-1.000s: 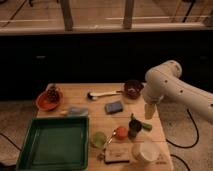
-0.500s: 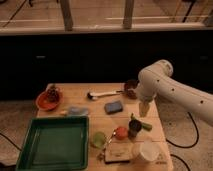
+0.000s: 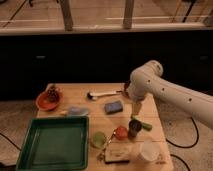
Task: Place sponge in tray
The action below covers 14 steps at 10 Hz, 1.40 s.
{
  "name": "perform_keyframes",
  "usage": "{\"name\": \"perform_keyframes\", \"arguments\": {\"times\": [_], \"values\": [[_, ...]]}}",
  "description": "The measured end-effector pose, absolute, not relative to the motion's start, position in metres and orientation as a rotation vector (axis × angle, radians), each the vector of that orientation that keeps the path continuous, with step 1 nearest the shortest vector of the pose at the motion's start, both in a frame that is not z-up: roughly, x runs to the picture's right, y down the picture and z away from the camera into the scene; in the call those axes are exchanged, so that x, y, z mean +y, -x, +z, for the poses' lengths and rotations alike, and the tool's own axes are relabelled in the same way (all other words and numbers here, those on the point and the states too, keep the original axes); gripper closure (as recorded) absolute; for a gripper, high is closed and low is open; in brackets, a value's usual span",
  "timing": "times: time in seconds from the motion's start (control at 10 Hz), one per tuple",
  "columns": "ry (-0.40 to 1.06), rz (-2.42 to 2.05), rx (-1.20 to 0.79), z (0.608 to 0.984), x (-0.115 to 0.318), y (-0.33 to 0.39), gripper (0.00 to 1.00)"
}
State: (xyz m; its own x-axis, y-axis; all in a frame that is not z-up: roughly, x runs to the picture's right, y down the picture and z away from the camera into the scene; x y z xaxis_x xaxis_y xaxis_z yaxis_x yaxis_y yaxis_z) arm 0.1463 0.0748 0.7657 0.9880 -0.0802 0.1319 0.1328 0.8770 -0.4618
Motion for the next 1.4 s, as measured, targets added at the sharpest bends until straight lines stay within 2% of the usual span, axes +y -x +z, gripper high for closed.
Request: {"name": "perform_keyframes", "arguments": {"times": [1.4], "values": [[0.485, -0.159, -0.235, 0.816, 0.075, -0.101, 0.2]]}}
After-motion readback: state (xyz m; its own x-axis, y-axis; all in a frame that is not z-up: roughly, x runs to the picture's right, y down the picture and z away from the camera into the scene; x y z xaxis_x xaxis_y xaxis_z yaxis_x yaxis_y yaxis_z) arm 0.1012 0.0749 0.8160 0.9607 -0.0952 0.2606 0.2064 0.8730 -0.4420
